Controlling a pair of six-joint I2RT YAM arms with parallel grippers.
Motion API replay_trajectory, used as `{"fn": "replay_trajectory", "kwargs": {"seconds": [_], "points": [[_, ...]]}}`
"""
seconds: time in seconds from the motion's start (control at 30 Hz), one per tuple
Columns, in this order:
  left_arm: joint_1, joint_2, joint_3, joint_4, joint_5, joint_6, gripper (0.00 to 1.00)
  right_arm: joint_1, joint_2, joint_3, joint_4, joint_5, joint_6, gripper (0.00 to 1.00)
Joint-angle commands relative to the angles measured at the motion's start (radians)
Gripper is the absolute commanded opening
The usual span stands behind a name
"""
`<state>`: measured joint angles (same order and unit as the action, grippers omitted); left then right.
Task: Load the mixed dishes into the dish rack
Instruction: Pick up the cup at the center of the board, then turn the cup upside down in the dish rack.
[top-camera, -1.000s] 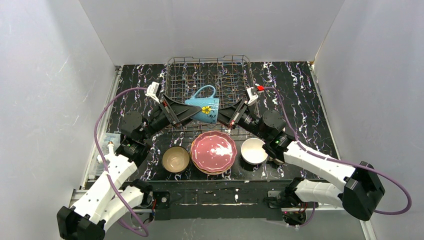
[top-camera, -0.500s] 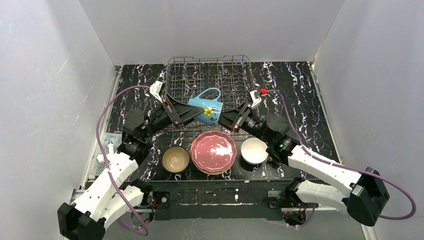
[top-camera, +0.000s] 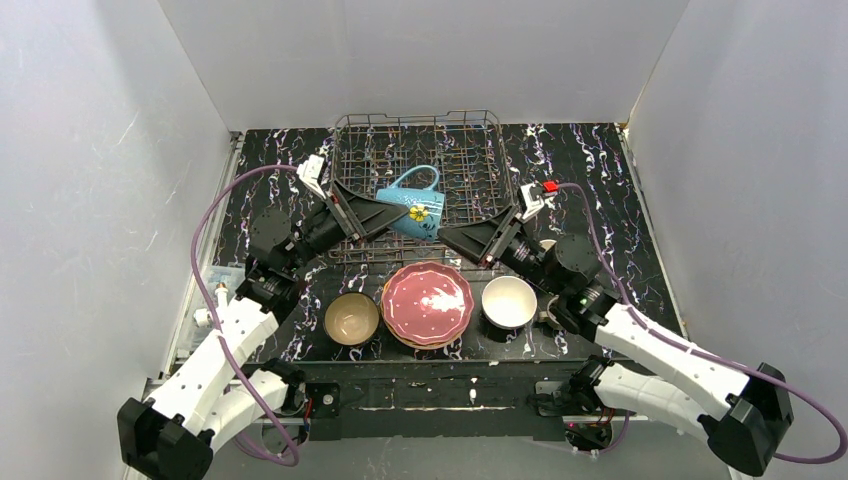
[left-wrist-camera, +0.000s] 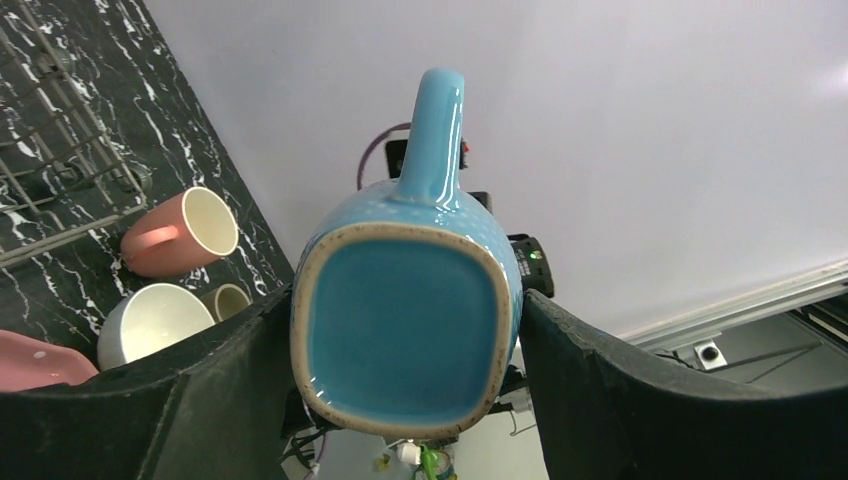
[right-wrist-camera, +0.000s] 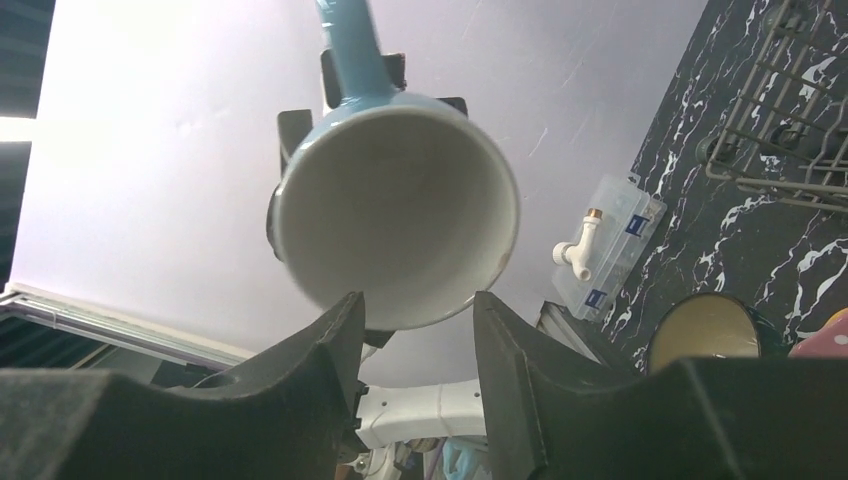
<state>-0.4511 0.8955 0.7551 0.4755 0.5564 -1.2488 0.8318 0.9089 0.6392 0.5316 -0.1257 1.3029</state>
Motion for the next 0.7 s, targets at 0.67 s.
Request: {"fn": "replay_trajectory", "kwargs": {"seconds": [0.67], "points": [[0.176,0.171,0.184,-0.130,-0.008,0.268,0.00,-0.036,-0.205,0.206,-0.611,0.189,-0.443,0.55]]}}
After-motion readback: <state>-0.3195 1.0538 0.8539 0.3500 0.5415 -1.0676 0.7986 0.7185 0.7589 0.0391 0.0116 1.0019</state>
